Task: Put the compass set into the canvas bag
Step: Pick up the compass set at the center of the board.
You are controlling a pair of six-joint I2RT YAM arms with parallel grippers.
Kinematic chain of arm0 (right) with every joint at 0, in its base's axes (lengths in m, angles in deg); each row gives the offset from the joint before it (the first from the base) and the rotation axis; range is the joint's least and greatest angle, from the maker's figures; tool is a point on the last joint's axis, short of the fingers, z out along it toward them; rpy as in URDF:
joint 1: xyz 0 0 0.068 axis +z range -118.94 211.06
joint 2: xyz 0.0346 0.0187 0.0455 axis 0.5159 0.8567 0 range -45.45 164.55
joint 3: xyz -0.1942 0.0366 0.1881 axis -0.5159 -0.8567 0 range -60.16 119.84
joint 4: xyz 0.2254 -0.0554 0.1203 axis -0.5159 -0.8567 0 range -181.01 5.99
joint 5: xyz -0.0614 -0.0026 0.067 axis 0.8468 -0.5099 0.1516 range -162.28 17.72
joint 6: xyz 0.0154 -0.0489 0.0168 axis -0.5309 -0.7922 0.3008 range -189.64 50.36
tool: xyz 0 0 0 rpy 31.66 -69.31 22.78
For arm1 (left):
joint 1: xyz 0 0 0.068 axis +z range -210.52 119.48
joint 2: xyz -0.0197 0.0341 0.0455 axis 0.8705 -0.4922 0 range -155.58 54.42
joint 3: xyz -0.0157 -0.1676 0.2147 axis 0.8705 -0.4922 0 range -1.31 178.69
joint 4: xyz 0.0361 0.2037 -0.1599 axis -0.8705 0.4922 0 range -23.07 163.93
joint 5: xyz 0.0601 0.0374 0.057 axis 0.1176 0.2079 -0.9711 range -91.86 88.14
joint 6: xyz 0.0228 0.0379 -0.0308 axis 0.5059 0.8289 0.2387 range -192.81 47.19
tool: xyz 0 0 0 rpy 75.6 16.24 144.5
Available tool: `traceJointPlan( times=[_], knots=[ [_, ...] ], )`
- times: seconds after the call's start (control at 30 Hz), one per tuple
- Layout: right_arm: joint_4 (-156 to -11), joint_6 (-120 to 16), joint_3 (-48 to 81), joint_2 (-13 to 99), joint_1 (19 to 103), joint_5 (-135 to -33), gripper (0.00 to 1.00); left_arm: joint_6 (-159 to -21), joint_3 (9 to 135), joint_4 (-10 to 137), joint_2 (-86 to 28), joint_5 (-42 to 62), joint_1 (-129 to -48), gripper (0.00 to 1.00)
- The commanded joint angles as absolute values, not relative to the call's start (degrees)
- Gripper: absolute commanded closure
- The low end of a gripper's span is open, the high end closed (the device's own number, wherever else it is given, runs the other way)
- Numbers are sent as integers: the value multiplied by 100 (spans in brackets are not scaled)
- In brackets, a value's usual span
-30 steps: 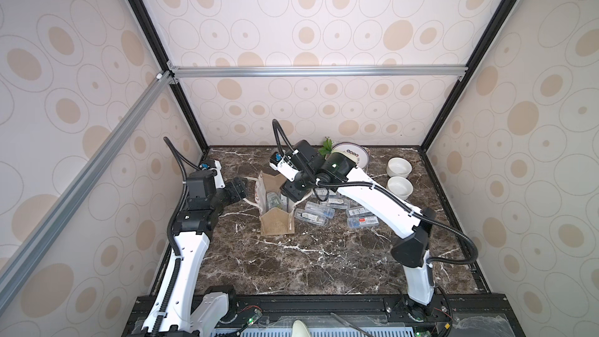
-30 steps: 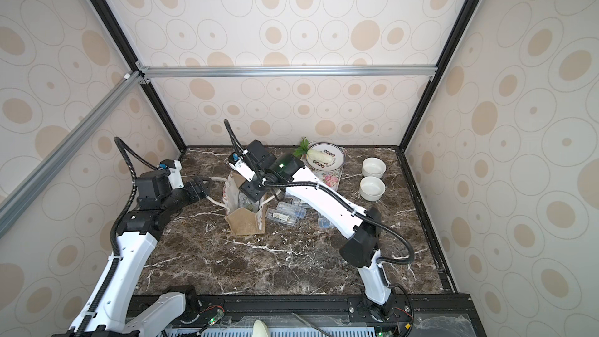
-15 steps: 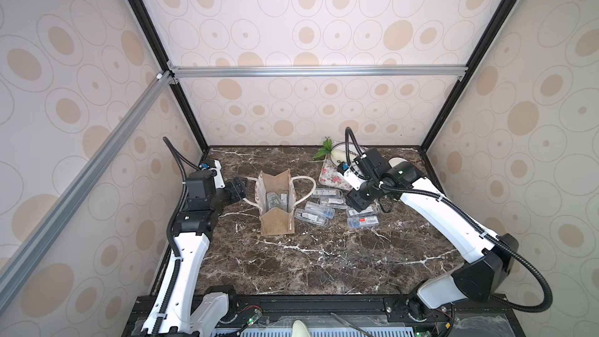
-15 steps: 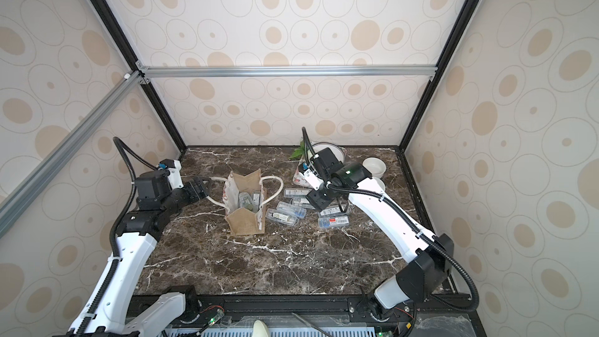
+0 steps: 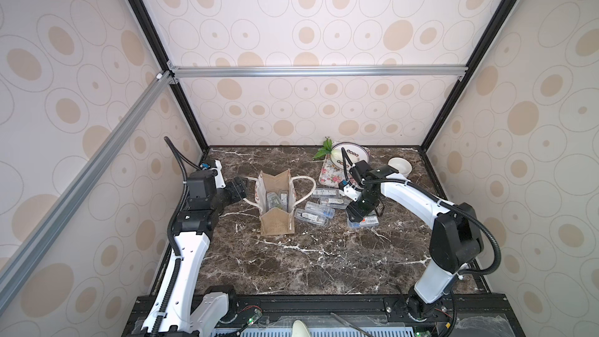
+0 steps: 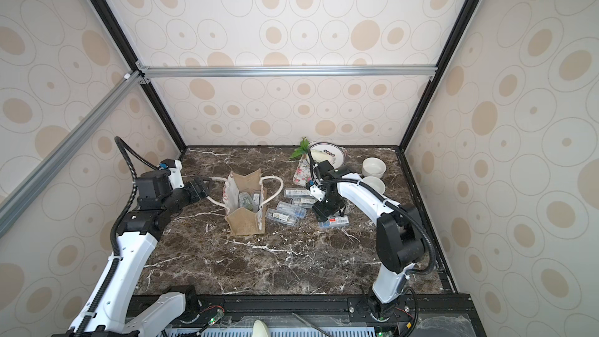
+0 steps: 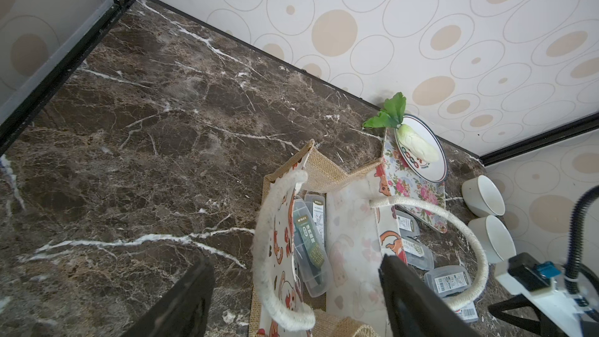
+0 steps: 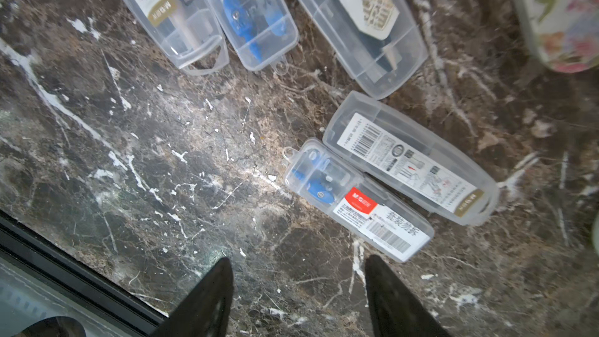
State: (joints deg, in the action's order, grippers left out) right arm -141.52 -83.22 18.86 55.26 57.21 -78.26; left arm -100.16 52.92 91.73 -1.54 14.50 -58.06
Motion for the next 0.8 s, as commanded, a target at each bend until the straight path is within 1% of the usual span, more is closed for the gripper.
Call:
traceJointPlan(
  times=[0.0,0.1,0.33,0.77],
  knots=[
    [-14040,-8494,1816,5705,5645,-7941,32,-9990,5408,9189,-139,1408,-5846,18],
    [-13968,-8592,1838,5971,5562,-7831,31,-9979,5407,9185,-161,1403,-5851,18],
    [-13863,-8607,1960,6452,5313,-8057,30,-9961,5344,9175,-156,1371,-5854,18],
    [-13417,-8618,1660,6532,5087,-8043,28,-9970,5274,9110,-200,1371,-5851,18]
  ],
)
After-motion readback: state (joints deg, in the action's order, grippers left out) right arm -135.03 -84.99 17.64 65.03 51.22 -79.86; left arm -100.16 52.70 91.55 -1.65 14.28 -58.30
